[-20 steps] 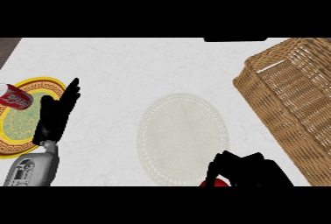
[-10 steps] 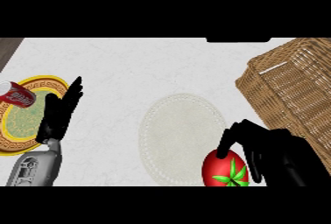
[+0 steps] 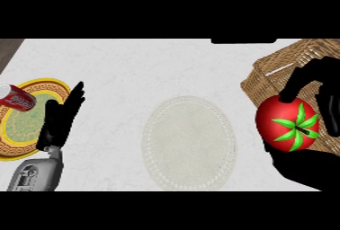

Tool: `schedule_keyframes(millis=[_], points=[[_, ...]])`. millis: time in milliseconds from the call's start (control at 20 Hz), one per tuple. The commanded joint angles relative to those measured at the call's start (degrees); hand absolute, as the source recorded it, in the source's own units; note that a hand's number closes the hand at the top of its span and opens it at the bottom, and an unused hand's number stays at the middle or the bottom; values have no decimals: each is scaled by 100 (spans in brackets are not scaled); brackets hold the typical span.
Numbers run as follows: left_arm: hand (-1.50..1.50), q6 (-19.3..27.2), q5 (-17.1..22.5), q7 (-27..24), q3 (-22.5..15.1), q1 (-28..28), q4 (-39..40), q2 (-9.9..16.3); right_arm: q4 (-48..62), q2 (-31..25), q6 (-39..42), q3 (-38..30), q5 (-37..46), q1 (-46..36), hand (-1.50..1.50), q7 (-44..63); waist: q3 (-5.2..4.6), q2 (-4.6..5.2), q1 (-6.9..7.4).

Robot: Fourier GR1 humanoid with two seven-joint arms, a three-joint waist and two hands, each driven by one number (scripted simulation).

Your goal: Pick the tomato from the placemat and place it in the basket

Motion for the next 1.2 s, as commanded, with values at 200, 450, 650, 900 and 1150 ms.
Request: schedule_keyframes(millis=[200,450,650,900,1150], points=[[0,-81,105,179,76,-114,-104,57,1276,-1518,1517,-1980,-1200,-1013,150,-200,11,18,3],[0,-42,44,198,60,-209,-44,29,2000,-2691,1579,-2670,-1313,-773,150,-1127,15,43,37],[0,-81,30,-230,135,-161,313,48,2625,-3298,1052,-2961,-1260,-194,150,-2514,16,65,66],[0,-216,89,-9,127,-143,30,119,3636,-3500,637,-2965,-1262,-27,150,-3467,16,59,114],[0,-180,90,312,118,-414,-37,53,4379,-3904,99,-2813,-880,376,150,-4491,15,59,99]])
